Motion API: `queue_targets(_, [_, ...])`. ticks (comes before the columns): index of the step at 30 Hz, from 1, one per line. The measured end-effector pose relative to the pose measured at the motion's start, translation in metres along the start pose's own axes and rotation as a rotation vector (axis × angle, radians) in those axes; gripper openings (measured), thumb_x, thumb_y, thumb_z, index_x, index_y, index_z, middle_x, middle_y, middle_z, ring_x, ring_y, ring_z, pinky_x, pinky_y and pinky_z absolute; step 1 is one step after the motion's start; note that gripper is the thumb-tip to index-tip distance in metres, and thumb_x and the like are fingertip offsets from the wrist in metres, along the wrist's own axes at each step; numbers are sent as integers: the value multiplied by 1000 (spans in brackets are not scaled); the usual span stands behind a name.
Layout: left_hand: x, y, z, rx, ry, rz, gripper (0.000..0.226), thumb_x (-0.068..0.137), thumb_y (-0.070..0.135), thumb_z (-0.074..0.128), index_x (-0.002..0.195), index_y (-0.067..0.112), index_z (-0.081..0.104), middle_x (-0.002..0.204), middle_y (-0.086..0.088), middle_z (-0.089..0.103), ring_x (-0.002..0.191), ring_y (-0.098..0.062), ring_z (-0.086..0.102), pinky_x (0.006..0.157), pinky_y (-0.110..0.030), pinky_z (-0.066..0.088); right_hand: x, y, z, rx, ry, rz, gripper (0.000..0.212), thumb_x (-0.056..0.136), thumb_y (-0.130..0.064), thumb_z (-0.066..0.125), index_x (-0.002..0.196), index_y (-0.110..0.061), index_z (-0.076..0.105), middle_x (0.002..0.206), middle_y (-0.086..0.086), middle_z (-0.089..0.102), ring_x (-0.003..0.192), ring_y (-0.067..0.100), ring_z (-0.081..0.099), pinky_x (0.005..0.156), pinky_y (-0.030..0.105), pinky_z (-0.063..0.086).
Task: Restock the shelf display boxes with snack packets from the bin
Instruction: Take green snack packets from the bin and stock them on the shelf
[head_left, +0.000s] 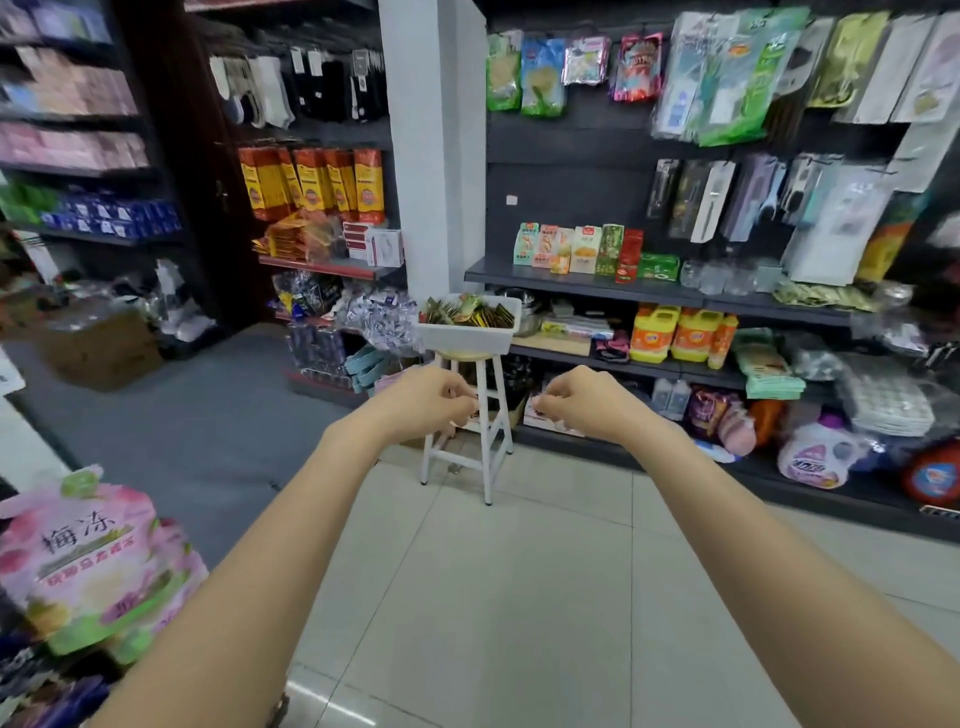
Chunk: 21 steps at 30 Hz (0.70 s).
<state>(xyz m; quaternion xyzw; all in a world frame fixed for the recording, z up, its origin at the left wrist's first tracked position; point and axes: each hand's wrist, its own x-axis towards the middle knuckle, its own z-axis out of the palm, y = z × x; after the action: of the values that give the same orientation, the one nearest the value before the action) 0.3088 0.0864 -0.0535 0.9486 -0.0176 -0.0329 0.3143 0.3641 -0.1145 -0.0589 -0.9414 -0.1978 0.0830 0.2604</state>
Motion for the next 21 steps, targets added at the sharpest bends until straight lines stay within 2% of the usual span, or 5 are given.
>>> queue_targets(5, [105,-9,-15,-9,99,-28,11,93,27,52,96,26,62,93,1,68,78,-10,66,76,-29,50,108,32,-23,-4,10,-26,39,95,-37,50,99,-1,67,86,16,69,70,24,58,69,34,49])
queue_targets(9, [182,-21,-22,-38,151,-48,20,93,23,51,106,17,65,88,-3,71,79,-15,67,80,-30,52,183,52,-30,22,16,-33,39,95,-33,51,100,2,66,74,13,61,63,19,49,57,28,36])
queue_targets(14, [286,-56,-29,-32,127,-57,19,93,25,50,104,19,64,87,-4,72,79,-24,68,75,-37,54,289,71,-26,45,25,-17,33,95,-33,51,96,-5,69,83,14,69,71,26,61,66,34,50])
queue_targets(17, [351,-83,-40,-17,125,-36,19,93,25,50,105,19,64,86,0,68,76,-18,66,72,-31,52,359,79,-21,50,32,4,32,94,-33,50,96,-6,68,90,14,70,83,26,65,76,37,52])
queue_targets(21, [442,-122,-62,-34,106,-15,18,93,24,50,103,20,64,84,4,68,73,-7,63,60,-21,45,450,84,-19,70,8,37,25,96,-32,49,94,-14,66,91,8,69,65,15,56,59,28,43])
